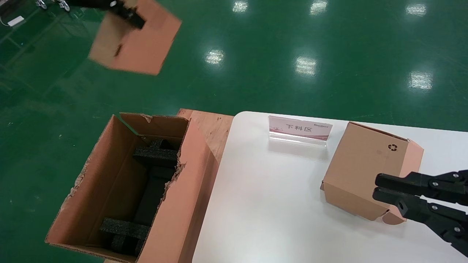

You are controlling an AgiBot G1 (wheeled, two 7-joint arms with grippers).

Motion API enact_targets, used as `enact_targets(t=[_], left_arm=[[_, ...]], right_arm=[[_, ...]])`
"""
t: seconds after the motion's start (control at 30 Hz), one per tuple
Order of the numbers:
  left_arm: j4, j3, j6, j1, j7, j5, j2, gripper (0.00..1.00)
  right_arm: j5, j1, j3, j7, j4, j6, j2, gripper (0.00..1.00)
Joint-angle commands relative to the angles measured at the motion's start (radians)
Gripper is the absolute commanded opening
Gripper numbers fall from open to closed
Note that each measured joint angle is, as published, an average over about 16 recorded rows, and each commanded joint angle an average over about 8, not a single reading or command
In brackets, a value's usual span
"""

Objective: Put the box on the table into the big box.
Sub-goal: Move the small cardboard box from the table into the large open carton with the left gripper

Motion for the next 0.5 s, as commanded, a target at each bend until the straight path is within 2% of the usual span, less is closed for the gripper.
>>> enact_targets(t=[0.03,0.23,0.5], left_arm=[[0.045,0.023,0.044,-0.022,0.037,-0.026,0.004,0.00],[0.161,0.091,0.159,-0.069,0.055,-0.095,0.005,0.00],[0.303,0.206,0.272,-0.119,0.016,-0.204,0.027,0.00]], right_arm=[[0.000,0.000,0.000,0.000,0.000,0.000,0.000,1.00],[0.000,0.000,0.000,0.000,0.000,0.000,0.000,1.00],[0.000,0.000,0.000,0.000,0.000,0.000,0.000,1.00]])
